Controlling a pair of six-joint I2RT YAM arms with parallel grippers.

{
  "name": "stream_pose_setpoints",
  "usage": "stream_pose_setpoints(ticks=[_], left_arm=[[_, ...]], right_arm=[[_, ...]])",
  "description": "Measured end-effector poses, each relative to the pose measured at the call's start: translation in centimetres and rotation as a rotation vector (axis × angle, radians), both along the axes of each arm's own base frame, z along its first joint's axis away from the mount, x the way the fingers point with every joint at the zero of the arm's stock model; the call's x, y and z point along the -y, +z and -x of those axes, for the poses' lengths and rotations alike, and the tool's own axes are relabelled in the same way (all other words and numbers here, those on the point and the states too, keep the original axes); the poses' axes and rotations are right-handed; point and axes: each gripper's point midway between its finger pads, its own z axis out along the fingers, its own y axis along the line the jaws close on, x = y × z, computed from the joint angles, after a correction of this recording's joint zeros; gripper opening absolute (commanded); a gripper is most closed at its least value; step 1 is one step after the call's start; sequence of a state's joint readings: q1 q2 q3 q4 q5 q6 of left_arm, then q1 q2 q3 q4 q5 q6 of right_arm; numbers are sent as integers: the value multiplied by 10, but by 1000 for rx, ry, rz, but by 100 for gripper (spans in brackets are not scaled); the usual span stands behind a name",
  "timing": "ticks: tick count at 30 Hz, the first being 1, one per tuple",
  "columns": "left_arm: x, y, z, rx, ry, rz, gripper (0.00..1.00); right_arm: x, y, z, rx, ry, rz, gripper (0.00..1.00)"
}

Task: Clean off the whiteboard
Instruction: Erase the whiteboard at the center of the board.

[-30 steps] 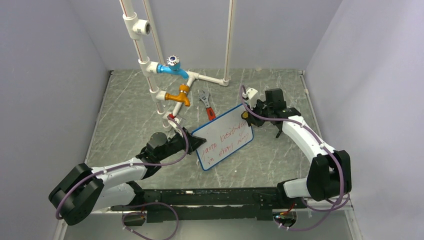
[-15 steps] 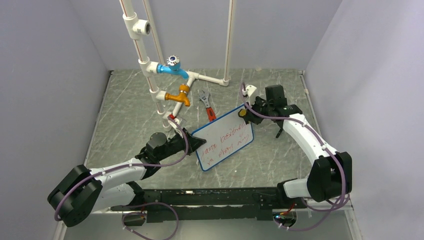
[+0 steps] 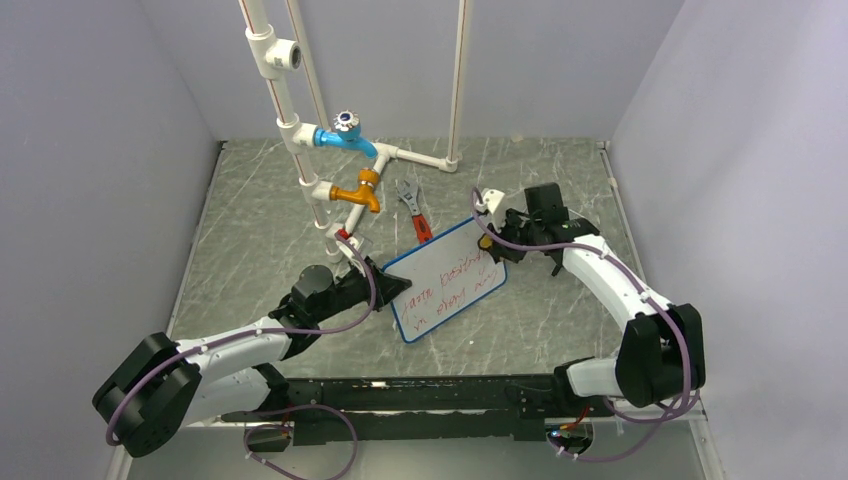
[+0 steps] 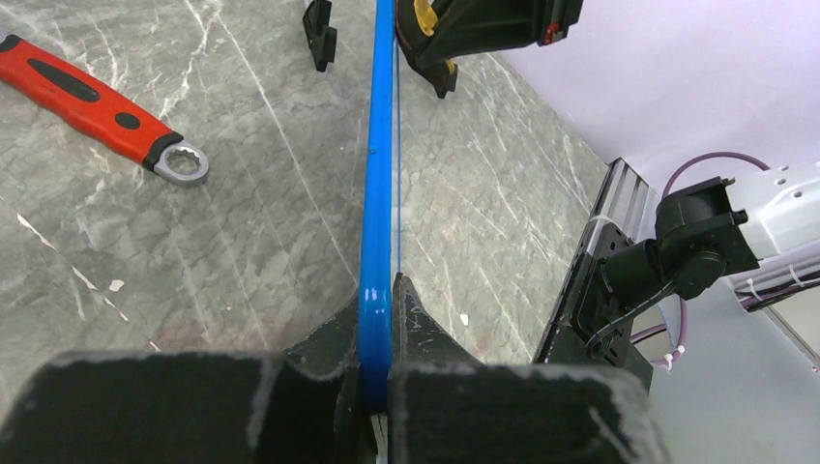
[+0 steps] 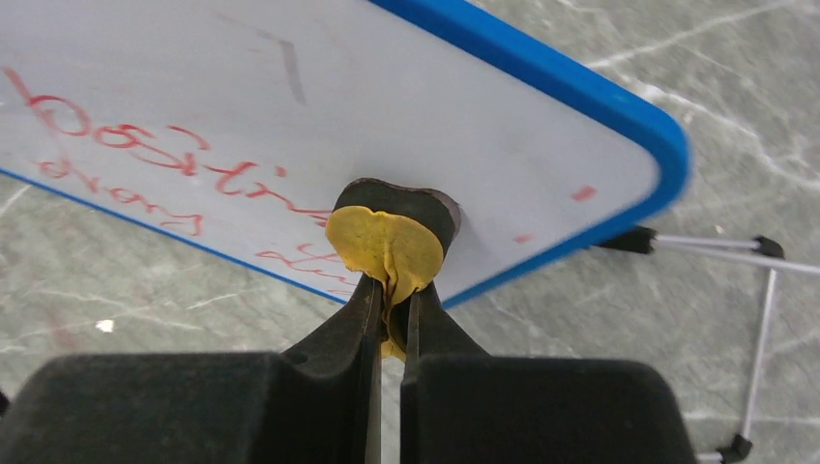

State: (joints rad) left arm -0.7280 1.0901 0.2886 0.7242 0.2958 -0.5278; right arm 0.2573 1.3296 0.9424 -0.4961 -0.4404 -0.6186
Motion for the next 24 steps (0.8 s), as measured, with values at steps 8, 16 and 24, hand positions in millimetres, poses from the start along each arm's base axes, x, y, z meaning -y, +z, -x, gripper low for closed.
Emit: stream_pose_setpoints(ticks=[8, 16, 24], left_arm=[[0, 0, 0, 1, -1, 0, 0], [0, 0, 0, -16, 8, 6, 0], [-1, 0, 0, -18, 9, 4, 0]], right_arm=[[-8, 27, -15, -4, -59, -53, 0], [16, 28, -41, 34, -183, -18, 0], [17, -4, -19, -2, -104, 67, 0]])
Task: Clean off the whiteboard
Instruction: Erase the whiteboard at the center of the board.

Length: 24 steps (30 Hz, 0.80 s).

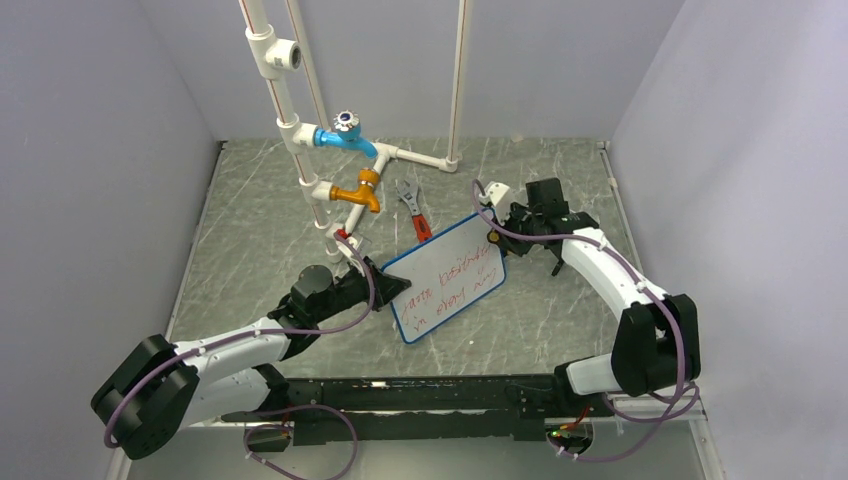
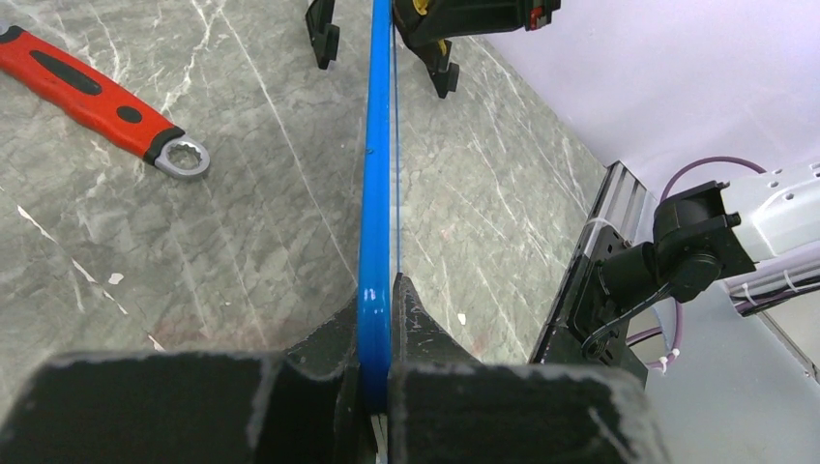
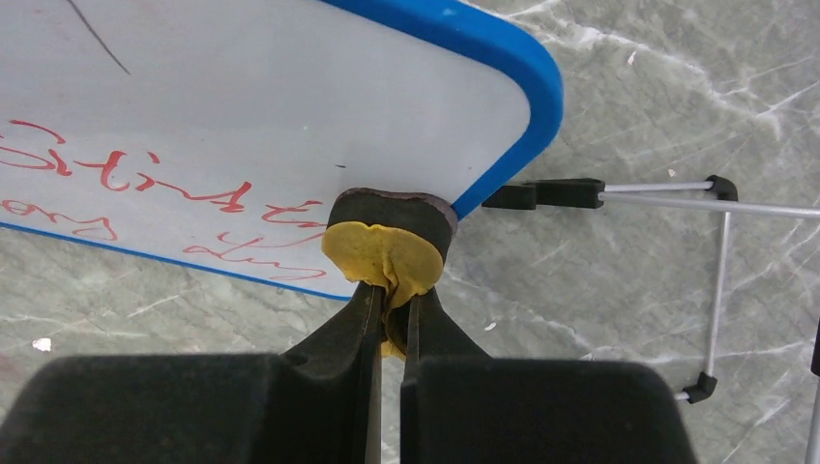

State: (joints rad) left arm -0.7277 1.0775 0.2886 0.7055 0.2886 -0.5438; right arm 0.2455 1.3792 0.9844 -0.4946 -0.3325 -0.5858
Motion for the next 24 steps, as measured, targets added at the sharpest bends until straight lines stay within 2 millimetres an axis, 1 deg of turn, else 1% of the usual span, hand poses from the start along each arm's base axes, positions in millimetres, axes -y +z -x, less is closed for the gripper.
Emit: stream_pose_setpoints(ticks=[3, 7, 12, 14, 17, 19, 22, 24], left_arm=[[0, 0, 0, 1, 0, -1, 0], [0, 0, 0, 10, -1, -5, 0], [0, 0, -1, 21, -2, -10, 0], [-1, 0, -1, 23, -2, -11, 0], [-1, 0, -1, 21, 0, -10, 0], [-1, 0, -1, 14, 5, -7, 0], [-1, 0, -1, 14, 5, -7, 0], [-1, 0, -1, 17, 5, -8, 0]], right_arm=[[-1, -2, 4, -11, 15, 17, 0], [-1, 6, 2, -18, -5, 14, 0], [-2, 31, -15, 30, -58, -8, 0], [-1, 35, -20, 51, -77, -4, 0], [1, 30, -21, 59, -81, 10, 0], [3, 22, -19, 65, -75, 25, 0], [8, -1, -4, 35, -55, 55, 0], [9, -12, 5, 7, -38, 73, 0]])
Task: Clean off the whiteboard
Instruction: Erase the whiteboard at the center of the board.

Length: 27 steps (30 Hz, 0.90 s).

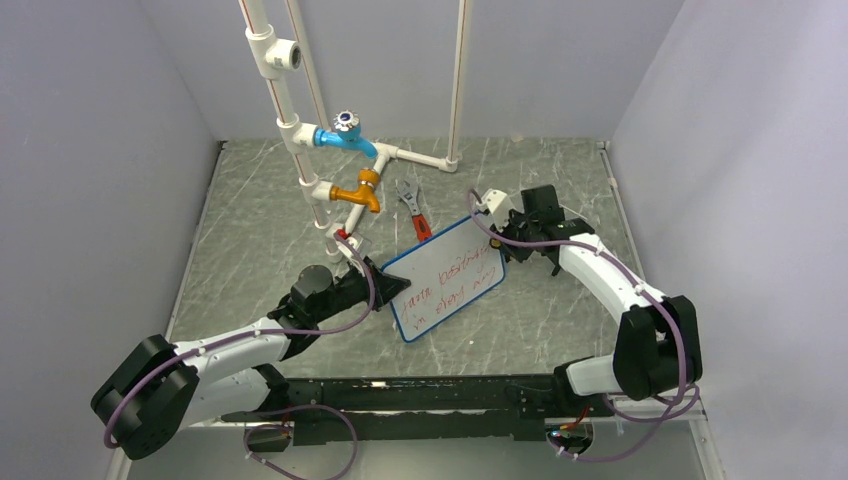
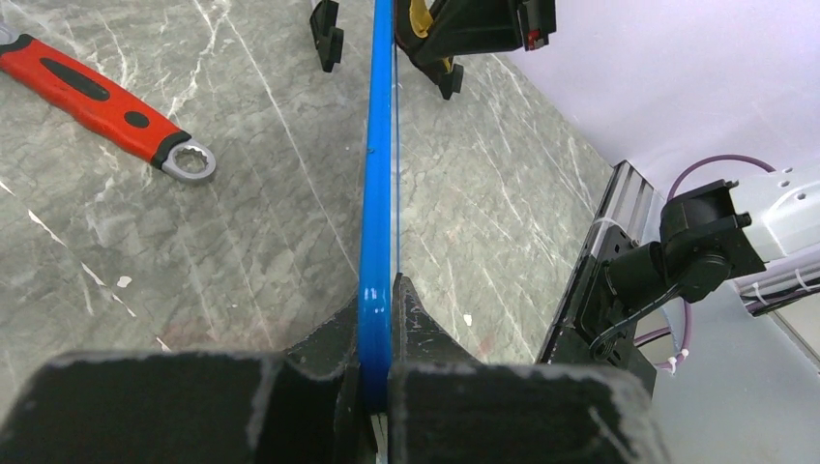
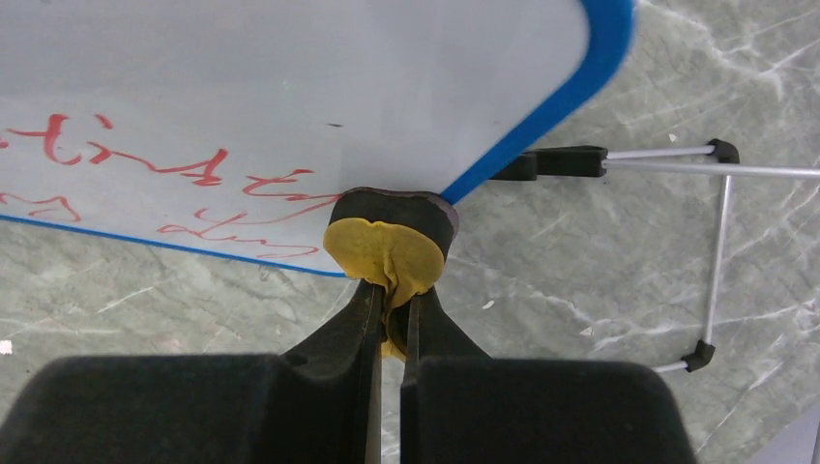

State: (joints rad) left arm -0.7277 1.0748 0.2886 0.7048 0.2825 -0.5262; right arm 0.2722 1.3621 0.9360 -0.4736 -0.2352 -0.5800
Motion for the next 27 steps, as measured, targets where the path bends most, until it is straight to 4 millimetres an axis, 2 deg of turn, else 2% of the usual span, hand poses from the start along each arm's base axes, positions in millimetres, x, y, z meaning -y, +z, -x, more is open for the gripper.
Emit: stream_pose_setpoints(ticks=[4, 7, 14, 16, 22, 25, 27], left_arm=[[0, 0, 0, -1, 0, 1, 0], [0, 0, 0, -1, 1, 1, 0], [0, 0, -1, 1, 2, 1, 0], [0, 0, -1, 0, 2, 1, 0], [-1, 0, -1, -15, 13, 9, 0], [-2, -1, -1, -22, 19, 15, 0], [-2, -1, -1, -30, 22, 20, 0]], right_arm=[[-6, -4, 6, -13, 32, 17, 0], [-9, 2, 8, -30, 39, 8, 0], [-33, 50, -12, 37, 61, -87, 0], [-36, 55, -16, 54, 57, -104, 0], [-20, 36, -20, 47, -32, -113, 0], [-12, 18, -14, 17, -55, -102, 0], [-14, 9, -6, -8, -44, -95, 0]])
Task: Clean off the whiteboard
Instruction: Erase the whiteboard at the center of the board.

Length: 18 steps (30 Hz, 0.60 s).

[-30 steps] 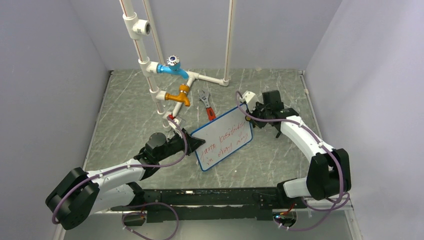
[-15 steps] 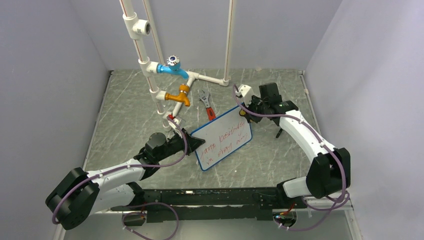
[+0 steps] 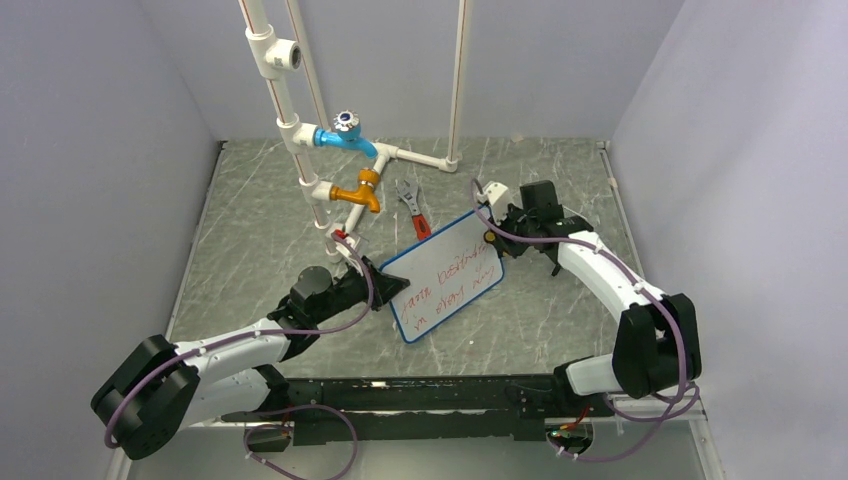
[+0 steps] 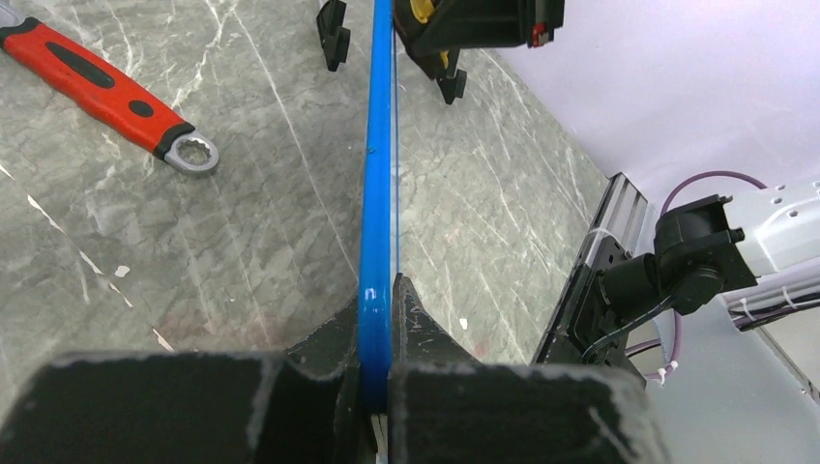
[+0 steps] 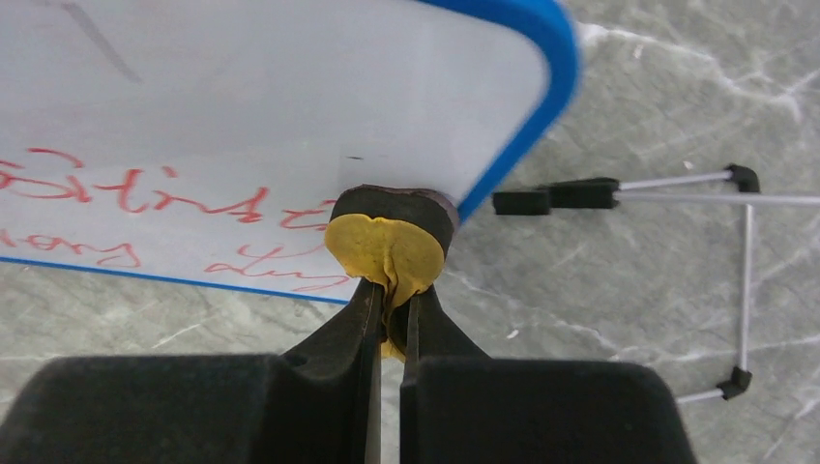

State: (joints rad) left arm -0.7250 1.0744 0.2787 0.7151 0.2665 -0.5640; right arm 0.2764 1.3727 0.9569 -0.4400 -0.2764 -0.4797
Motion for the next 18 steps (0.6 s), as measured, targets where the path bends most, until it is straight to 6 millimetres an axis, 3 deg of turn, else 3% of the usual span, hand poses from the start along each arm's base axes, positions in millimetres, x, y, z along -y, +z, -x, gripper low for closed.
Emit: stream_pose_setpoints(ticks=[8, 18], left_arm=[[-1, -2, 0, -23, 12, 20, 0], [1, -4, -1, -27, 10, 23, 0]], right_arm=[[-32, -1, 20, -31, 111, -12, 0], [-1, 10, -9, 23, -77, -44, 0]])
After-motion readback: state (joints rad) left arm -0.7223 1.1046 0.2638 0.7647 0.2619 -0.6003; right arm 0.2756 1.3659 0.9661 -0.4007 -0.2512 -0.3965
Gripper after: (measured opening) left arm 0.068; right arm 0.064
